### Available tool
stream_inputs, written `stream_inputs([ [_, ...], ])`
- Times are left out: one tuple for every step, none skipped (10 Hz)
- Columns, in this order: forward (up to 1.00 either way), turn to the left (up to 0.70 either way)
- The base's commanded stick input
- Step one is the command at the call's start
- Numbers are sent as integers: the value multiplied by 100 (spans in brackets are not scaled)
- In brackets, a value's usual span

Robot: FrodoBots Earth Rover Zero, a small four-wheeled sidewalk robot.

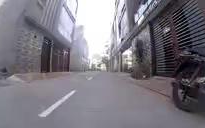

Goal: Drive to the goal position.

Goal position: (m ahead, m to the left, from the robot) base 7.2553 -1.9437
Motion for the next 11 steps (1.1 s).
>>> stream_inputs([
  [100, -27],
  [100, -27],
  [100, -27],
  [100, -27],
  [100, -27],
  [100, -27],
  [100, -27],
  [100, -27],
  [100, -27],
  [100, -27],
  [100, 0],
])
